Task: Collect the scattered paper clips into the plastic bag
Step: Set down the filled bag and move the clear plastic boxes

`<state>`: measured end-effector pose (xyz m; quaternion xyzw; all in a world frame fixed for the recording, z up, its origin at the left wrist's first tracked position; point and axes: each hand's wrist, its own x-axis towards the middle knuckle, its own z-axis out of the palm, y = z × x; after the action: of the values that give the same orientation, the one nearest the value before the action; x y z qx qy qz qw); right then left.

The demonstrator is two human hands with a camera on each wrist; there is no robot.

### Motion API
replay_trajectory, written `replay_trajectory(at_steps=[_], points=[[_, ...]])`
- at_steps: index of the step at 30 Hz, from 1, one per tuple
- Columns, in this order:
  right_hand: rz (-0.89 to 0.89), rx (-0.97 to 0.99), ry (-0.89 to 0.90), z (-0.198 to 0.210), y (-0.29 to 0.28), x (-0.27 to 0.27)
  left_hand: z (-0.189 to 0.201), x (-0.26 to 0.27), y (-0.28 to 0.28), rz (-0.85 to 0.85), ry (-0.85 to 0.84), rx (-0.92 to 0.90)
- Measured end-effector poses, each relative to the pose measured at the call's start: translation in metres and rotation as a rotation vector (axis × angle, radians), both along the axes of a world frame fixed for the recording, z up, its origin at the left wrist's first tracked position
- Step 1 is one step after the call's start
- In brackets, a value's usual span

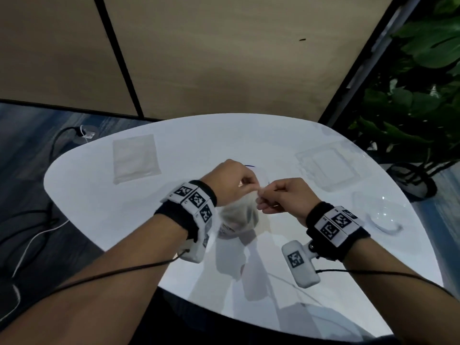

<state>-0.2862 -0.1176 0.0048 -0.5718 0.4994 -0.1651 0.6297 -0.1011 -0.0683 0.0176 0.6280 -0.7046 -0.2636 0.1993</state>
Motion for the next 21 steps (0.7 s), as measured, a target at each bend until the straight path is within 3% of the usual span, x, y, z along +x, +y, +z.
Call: replay_trajectory(at_steps=[9, 12, 15, 17, 21], points=[[-0.098, 0.122, -0.036, -0.016, -0.032, -0.001, -0.012, 0.056, -0.013, 0.102, -0.170, 0.069], [-0.132, 0.129, -0.044, -0.025, -0.039, 0.007, -0.018, 0.069, -0.017, 0.172, -0.151, 0.097], [-0.133, 0.018, 0.022, -0.033, -0.044, 0.016, -0.034, 0.072, -0.021, 0.247, -0.080, 0.128], [-0.095, -0.176, 0.170, -0.040, -0.055, 0.011, -0.049, 0.083, -0.024, 0.327, -0.102, 0.143], [0.020, -0.683, 0.731, -0.043, -0.086, -0.035, -0.080, 0.127, -0.014, 0.680, -0.296, 0.099]])
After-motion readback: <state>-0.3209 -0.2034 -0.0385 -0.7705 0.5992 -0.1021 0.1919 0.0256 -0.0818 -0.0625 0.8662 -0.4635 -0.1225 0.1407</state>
